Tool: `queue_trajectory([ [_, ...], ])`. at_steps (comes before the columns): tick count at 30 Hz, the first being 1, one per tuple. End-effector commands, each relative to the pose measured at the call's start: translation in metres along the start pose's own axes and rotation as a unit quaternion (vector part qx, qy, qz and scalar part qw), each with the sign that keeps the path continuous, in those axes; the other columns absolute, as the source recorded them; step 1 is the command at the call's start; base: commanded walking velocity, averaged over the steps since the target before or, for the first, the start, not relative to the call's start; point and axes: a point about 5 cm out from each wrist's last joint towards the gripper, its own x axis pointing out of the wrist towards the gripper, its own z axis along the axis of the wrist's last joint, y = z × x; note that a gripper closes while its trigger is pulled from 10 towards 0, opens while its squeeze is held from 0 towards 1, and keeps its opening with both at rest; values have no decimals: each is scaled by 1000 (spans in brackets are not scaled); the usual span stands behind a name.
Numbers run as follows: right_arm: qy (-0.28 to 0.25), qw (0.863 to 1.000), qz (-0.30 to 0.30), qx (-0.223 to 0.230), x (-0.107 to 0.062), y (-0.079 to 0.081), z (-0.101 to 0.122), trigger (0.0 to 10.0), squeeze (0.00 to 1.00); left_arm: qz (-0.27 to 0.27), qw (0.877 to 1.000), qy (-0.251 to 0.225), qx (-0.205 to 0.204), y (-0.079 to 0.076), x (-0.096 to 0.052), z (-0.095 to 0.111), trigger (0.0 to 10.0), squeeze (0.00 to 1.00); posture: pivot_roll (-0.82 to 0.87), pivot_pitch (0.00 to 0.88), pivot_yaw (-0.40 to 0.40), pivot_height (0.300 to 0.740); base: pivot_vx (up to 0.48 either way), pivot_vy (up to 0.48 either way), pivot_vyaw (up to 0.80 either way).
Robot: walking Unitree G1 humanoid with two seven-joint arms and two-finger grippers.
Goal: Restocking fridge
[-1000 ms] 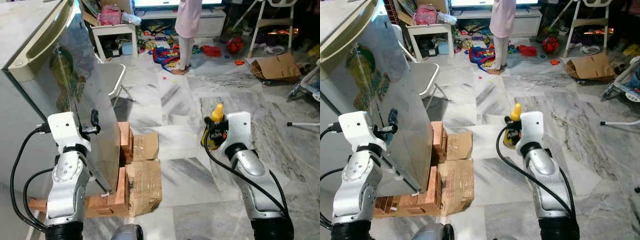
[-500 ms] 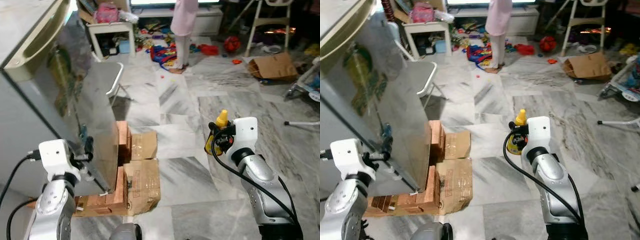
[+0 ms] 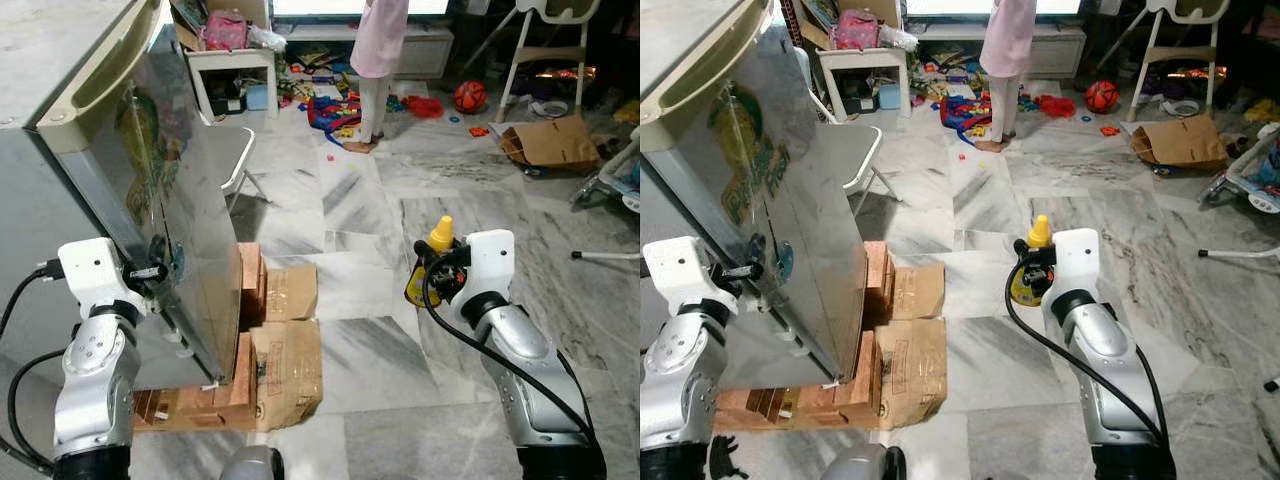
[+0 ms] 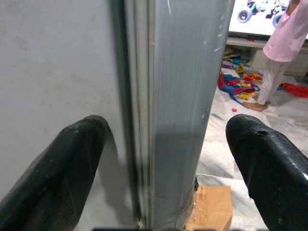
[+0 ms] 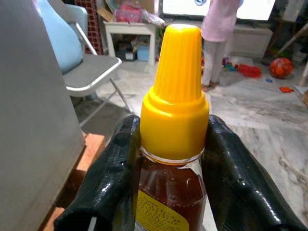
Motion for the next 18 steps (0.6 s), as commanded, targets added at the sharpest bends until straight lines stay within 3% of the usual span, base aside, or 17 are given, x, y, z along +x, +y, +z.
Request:
queue_trajectory([
  [1, -18, 1000, 3, 1, -2, 0, 9, 10000, 0, -28, 1000, -10, -5, -10, 5, 5, 10000, 0, 20, 0, -2, 740, 0, 0, 0],
  [8, -13, 1000, 7, 7, 1, 4, 8, 10000, 0, -81, 997, -17, -1, -27, 7, 8, 10000, 0, 28, 0, -4, 740, 0, 0, 0],
  [11, -10, 1000, 6, 6, 4, 3, 7, 10000, 0, -136, 990, -32, 7, -47, 7, 16, 10000, 0, 33, 0, -5, 740, 0, 0, 0],
  [18, -9, 1000, 5, 8, 5, 4, 7, 10000, 0, -175, 984, -33, 20, -63, 7, 16, 10000, 0, 35, 0, 1, 740, 0, 0, 0],
])
